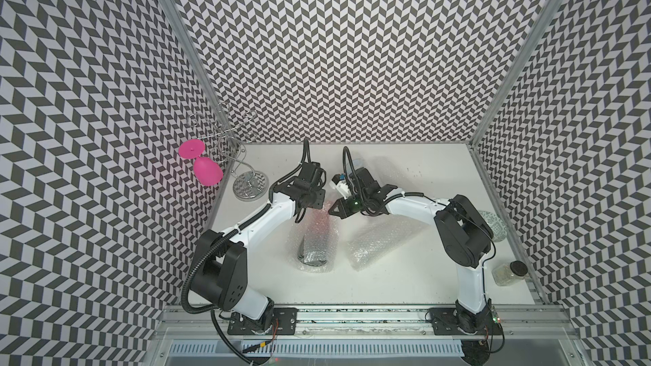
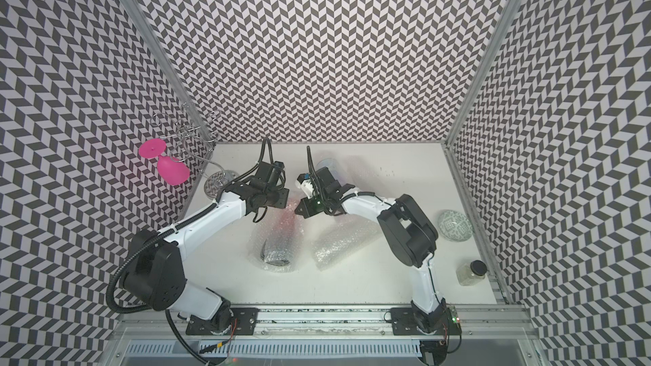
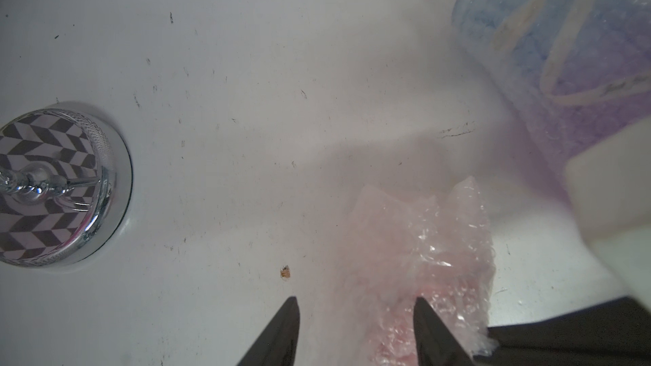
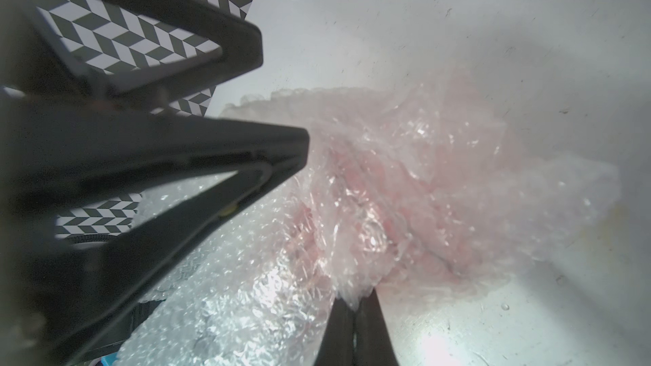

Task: Unwrap the vase from the bubble wrap
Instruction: Unwrap the bubble wrap at the center of the board.

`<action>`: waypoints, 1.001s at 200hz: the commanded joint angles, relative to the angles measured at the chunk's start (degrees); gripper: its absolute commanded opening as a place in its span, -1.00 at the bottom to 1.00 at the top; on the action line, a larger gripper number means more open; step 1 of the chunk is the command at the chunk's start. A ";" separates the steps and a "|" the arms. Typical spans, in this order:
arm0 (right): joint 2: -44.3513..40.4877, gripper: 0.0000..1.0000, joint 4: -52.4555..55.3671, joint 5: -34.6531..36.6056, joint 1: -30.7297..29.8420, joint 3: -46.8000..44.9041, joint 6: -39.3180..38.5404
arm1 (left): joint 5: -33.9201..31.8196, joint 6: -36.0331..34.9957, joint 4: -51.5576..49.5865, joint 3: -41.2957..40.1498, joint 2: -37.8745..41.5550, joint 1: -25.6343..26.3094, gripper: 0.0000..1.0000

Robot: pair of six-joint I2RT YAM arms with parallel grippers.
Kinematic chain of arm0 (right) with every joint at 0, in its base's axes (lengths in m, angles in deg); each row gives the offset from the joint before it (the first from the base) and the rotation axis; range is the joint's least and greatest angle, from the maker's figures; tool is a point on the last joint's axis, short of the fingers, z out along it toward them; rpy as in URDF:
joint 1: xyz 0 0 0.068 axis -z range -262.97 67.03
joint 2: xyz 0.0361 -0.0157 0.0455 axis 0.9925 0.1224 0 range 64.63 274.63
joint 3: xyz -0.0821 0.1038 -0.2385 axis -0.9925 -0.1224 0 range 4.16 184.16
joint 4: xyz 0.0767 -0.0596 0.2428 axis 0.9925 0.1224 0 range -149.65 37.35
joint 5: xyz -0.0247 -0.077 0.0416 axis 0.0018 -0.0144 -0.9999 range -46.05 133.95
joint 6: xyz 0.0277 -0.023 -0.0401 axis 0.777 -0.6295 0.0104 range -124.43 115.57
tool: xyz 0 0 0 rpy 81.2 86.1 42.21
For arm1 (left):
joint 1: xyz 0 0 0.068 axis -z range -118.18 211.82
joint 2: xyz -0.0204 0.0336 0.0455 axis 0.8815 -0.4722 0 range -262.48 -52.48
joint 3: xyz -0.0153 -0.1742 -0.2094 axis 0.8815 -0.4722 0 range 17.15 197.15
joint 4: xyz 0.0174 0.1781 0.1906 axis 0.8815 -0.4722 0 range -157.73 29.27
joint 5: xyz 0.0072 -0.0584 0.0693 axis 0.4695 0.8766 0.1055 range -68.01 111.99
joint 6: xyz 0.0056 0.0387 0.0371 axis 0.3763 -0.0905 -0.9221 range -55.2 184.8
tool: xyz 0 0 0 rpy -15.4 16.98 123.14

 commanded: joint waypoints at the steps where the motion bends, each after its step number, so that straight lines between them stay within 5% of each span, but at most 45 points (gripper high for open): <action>1: -0.35 -1.00 -2.37 -0.71 -0.15 -0.58 -0.97 | -1.04 -0.95 -0.91 0.73 -1.92 0.48 0.04; 122: -1.11 -1.00 -2.63 0.59 -0.40 -1.56 -1.61 | -0.47 -1.33 1.18 6.46 -10.84 0.88 -0.43; 167: -1.41 -1.00 -2.34 1.06 -0.40 -1.77 -2.11 | 0.13 -0.63 2.15 7.11 -11.42 0.63 -0.99; 200: -2.13 -1.00 -1.93 2.38 -0.58 -3.63 -2.15 | 3.18 2.63 3.63 9.79 -11.59 -2.03 -1.00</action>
